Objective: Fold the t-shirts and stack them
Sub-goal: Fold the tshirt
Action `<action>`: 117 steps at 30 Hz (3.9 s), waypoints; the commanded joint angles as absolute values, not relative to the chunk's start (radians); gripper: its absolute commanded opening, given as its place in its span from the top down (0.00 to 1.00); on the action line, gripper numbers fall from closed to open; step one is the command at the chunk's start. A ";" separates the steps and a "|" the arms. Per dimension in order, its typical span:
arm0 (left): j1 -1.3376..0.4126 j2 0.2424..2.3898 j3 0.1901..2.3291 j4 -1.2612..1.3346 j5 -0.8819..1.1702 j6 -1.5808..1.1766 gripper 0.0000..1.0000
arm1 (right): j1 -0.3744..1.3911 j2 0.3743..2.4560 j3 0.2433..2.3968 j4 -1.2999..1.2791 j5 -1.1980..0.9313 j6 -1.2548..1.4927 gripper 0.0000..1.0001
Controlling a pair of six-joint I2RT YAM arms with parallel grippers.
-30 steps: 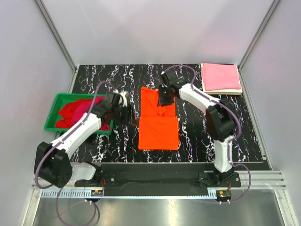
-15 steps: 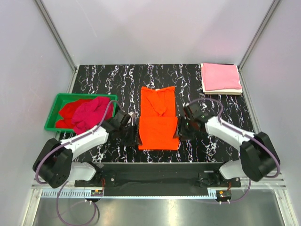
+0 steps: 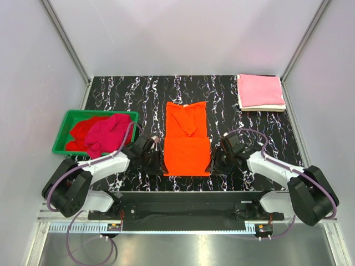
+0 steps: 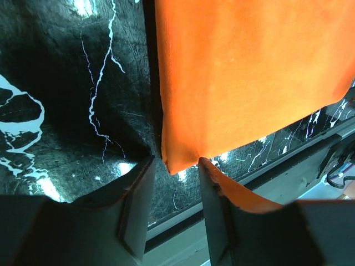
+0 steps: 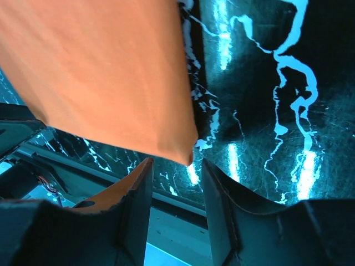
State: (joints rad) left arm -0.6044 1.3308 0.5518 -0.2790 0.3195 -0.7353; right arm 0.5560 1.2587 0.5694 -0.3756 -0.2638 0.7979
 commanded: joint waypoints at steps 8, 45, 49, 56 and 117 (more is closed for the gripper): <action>-0.609 1.307 0.486 -0.236 0.342 -0.759 0.60 | 0.577 1.212 0.465 -0.262 -0.256 0.865 0.59; -0.690 1.154 0.641 -0.459 0.239 -0.756 1.00 | 0.601 0.959 0.475 -0.382 -0.179 0.871 1.00; -0.707 1.111 0.684 -0.495 0.227 -0.772 1.00 | 0.603 0.882 0.520 -0.454 -0.138 0.874 1.00; -0.704 1.172 0.863 -0.590 0.152 -0.723 1.00 | 0.603 0.971 0.676 -0.517 -0.071 0.787 1.00; -0.273 2.279 2.009 -0.348 0.462 -0.396 0.62 | 0.195 2.172 1.870 -0.491 -0.426 0.456 0.82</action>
